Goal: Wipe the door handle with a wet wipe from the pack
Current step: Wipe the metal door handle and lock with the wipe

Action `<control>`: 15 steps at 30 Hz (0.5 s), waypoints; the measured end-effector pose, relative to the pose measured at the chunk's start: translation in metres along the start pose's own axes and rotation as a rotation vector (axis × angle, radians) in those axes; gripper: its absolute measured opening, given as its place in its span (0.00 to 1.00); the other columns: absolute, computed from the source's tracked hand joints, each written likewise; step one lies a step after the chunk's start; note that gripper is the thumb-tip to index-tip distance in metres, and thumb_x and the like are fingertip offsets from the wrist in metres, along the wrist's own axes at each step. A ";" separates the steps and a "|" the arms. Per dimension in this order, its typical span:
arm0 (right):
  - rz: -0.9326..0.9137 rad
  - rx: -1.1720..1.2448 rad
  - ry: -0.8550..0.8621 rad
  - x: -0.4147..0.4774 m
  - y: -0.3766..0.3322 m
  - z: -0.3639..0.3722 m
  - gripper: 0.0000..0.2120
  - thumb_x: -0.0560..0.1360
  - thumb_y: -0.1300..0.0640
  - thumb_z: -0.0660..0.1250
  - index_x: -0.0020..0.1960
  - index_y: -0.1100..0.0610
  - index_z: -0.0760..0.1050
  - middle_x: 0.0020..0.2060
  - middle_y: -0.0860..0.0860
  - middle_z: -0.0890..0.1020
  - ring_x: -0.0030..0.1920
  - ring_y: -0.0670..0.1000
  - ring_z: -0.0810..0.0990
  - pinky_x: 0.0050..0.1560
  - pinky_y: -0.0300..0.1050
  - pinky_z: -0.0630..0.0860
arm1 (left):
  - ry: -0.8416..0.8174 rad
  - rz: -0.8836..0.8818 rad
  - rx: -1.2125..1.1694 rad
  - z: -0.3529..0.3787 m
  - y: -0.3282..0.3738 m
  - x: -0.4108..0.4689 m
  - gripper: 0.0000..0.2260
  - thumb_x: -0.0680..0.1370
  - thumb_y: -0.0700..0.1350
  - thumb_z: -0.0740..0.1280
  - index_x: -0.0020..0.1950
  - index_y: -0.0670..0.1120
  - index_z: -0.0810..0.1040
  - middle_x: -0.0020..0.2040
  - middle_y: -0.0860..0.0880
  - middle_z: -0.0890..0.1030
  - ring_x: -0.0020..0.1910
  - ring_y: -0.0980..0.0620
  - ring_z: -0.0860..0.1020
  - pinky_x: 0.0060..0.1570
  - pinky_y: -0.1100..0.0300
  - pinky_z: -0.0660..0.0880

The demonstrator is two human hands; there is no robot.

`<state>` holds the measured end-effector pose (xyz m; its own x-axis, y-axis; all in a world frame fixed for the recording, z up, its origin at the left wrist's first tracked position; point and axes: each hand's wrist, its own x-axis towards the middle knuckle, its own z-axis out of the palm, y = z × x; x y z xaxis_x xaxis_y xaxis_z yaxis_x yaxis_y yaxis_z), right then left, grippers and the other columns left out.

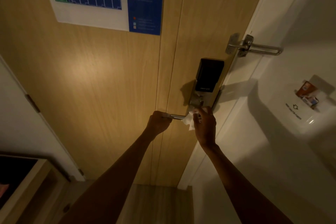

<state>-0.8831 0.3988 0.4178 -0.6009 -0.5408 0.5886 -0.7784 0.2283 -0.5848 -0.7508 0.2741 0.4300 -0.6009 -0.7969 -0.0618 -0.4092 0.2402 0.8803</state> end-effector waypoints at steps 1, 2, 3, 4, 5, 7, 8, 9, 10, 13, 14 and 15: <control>-0.013 -0.014 -0.005 -0.002 0.002 0.001 0.09 0.75 0.61 0.70 0.54 0.58 0.79 0.56 0.56 0.78 0.54 0.55 0.81 0.51 0.44 0.80 | 0.002 -0.005 0.002 0.000 0.000 0.000 0.08 0.77 0.40 0.66 0.52 0.40 0.82 0.46 0.43 0.83 0.43 0.51 0.79 0.44 0.61 0.75; -0.026 -0.028 -0.019 -0.005 0.005 0.003 0.09 0.74 0.61 0.70 0.55 0.58 0.79 0.57 0.55 0.78 0.55 0.55 0.81 0.52 0.47 0.81 | 0.003 -0.006 0.007 0.000 0.000 -0.001 0.08 0.77 0.40 0.66 0.52 0.40 0.82 0.46 0.43 0.83 0.43 0.52 0.79 0.42 0.62 0.74; -0.049 -0.049 -0.050 -0.007 0.009 0.004 0.10 0.75 0.61 0.70 0.56 0.58 0.79 0.58 0.55 0.78 0.57 0.54 0.80 0.53 0.49 0.81 | -0.001 -0.010 0.011 0.000 0.000 0.000 0.07 0.77 0.41 0.66 0.51 0.40 0.82 0.46 0.43 0.83 0.42 0.52 0.79 0.42 0.63 0.74; -0.090 -0.087 -0.095 -0.010 0.016 0.006 0.12 0.75 0.61 0.70 0.58 0.57 0.78 0.59 0.55 0.78 0.60 0.54 0.78 0.54 0.49 0.81 | -0.009 -0.008 0.013 0.000 0.000 0.000 0.07 0.77 0.41 0.66 0.51 0.39 0.82 0.46 0.42 0.83 0.43 0.51 0.79 0.43 0.62 0.74; -0.143 -0.139 -0.145 -0.014 0.022 0.007 0.15 0.74 0.60 0.70 0.61 0.57 0.77 0.61 0.55 0.77 0.63 0.53 0.76 0.57 0.47 0.80 | -0.017 -0.002 0.014 0.000 0.001 0.000 0.07 0.77 0.40 0.67 0.51 0.39 0.82 0.46 0.41 0.83 0.43 0.50 0.80 0.44 0.61 0.74; -0.219 -0.232 -0.217 -0.017 0.033 0.007 0.21 0.73 0.59 0.73 0.65 0.56 0.75 0.64 0.55 0.76 0.66 0.53 0.73 0.58 0.45 0.78 | -0.016 0.009 0.019 0.000 0.000 0.001 0.07 0.76 0.40 0.68 0.51 0.38 0.82 0.47 0.40 0.83 0.46 0.47 0.82 0.45 0.60 0.74; -0.226 -0.256 -0.234 -0.016 0.037 0.006 0.23 0.72 0.59 0.74 0.66 0.56 0.74 0.65 0.56 0.75 0.65 0.54 0.73 0.58 0.45 0.78 | -0.007 0.007 0.021 0.000 0.000 0.002 0.07 0.76 0.40 0.68 0.51 0.39 0.83 0.48 0.40 0.84 0.47 0.45 0.82 0.44 0.60 0.74; -0.224 -0.270 -0.246 -0.014 0.039 0.005 0.24 0.71 0.59 0.74 0.66 0.56 0.74 0.65 0.56 0.75 0.65 0.54 0.73 0.57 0.45 0.78 | 0.002 0.002 0.021 0.001 -0.001 0.003 0.07 0.76 0.40 0.68 0.51 0.39 0.83 0.47 0.41 0.84 0.47 0.46 0.82 0.44 0.61 0.74; -0.227 -0.282 -0.254 -0.011 0.042 0.004 0.23 0.72 0.59 0.74 0.66 0.56 0.74 0.65 0.56 0.75 0.64 0.55 0.74 0.56 0.45 0.79 | 0.005 -0.003 0.021 0.001 -0.002 0.003 0.08 0.76 0.41 0.68 0.51 0.39 0.83 0.47 0.42 0.84 0.46 0.47 0.82 0.43 0.61 0.74; -0.298 -0.343 -0.276 0.002 0.044 0.000 0.20 0.71 0.60 0.74 0.62 0.57 0.77 0.62 0.56 0.77 0.61 0.56 0.76 0.52 0.49 0.81 | 0.007 0.009 0.018 0.001 -0.003 0.005 0.08 0.76 0.42 0.69 0.52 0.39 0.83 0.47 0.43 0.83 0.44 0.51 0.80 0.42 0.62 0.74; -0.333 -0.370 -0.282 0.005 0.046 -0.002 0.19 0.70 0.61 0.74 0.60 0.58 0.78 0.61 0.56 0.78 0.60 0.56 0.77 0.51 0.49 0.82 | 0.003 0.015 0.012 0.001 -0.004 0.006 0.09 0.76 0.42 0.69 0.52 0.39 0.83 0.47 0.42 0.83 0.44 0.50 0.80 0.44 0.60 0.76; -0.362 -0.390 -0.284 0.006 0.048 -0.004 0.18 0.70 0.61 0.75 0.59 0.58 0.79 0.60 0.56 0.78 0.59 0.56 0.77 0.51 0.48 0.82 | -0.003 0.024 -0.004 0.000 -0.005 0.007 0.09 0.77 0.42 0.69 0.52 0.38 0.83 0.48 0.41 0.83 0.45 0.48 0.81 0.46 0.56 0.78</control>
<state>-0.9253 0.4097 0.3954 -0.2550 -0.8222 0.5089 -0.9659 0.2407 -0.0952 -0.7533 0.2670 0.4254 -0.6128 -0.7891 -0.0424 -0.3919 0.2569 0.8834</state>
